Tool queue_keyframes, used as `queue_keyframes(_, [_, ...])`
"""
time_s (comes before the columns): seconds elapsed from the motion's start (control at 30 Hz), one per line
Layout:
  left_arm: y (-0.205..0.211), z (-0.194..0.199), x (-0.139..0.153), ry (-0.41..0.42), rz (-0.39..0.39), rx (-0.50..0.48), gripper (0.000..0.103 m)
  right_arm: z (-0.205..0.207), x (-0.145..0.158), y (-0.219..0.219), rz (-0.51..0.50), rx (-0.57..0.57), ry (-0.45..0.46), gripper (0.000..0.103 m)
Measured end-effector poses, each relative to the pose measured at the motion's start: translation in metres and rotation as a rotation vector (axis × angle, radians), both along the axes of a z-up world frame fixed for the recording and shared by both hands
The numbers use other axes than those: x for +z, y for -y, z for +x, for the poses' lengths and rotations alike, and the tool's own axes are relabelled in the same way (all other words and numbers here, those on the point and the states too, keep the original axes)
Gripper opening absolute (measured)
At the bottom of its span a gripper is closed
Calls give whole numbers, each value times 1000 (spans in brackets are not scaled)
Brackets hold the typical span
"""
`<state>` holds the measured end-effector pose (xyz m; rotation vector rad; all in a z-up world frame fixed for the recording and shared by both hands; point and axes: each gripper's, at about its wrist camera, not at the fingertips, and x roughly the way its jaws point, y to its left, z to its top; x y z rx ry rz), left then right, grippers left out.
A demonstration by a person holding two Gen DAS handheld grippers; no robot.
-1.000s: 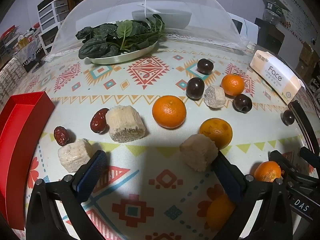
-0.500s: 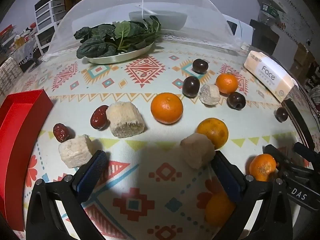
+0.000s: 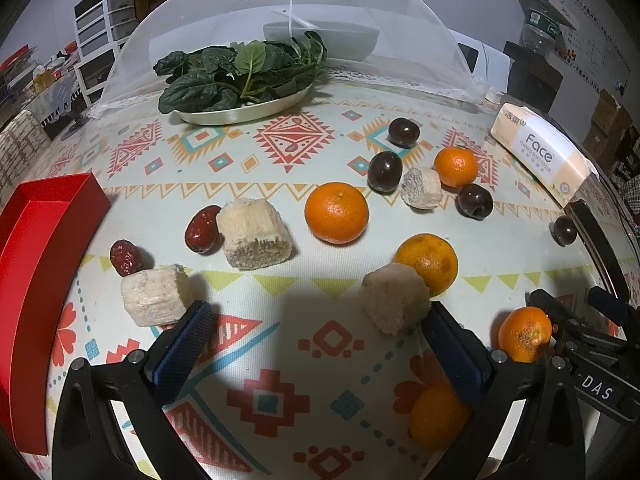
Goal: Organize fruits
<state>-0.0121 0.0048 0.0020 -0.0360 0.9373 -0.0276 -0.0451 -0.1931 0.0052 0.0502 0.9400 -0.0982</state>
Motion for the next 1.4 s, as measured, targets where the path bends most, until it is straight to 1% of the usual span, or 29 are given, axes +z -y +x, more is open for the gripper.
queue_keyframes(0.5, [-1,0,0,0,4,4,103,0,0,0,0,0,0,103])
queue_keyframes(0.73, [2,7,0,-49,31,7,103,0,0,0,0,0,0,103])
queue_keyframes(1.07, [3,8,0,-64,31,10,103,0,0,0,0,0,0,103])
queue_keyframes(1.13, [1,6,1,-65,12,5,103,0,0,0,0,0,0,103])
queue_keyframes(1.17, [0,3,3,-60,-11,-11,100,0,0,0,0,0,0,103])
queue_keyframes(1.2, [-2,1,5,-56,-31,-21,92,0,0,0,0,0,0,103])
queue_keyframes(1.27, [-9,-7,14,-36,-86,-39,84,0,0,0,0,0,0,103])
queue_keyframes(1.33, [-22,-19,32,17,-126,-42,84,0,0,0,0,0,0,103])
queue_keyframes(1.4, [-40,-36,55,91,-158,-38,84,0,0,0,0,0,0,103])
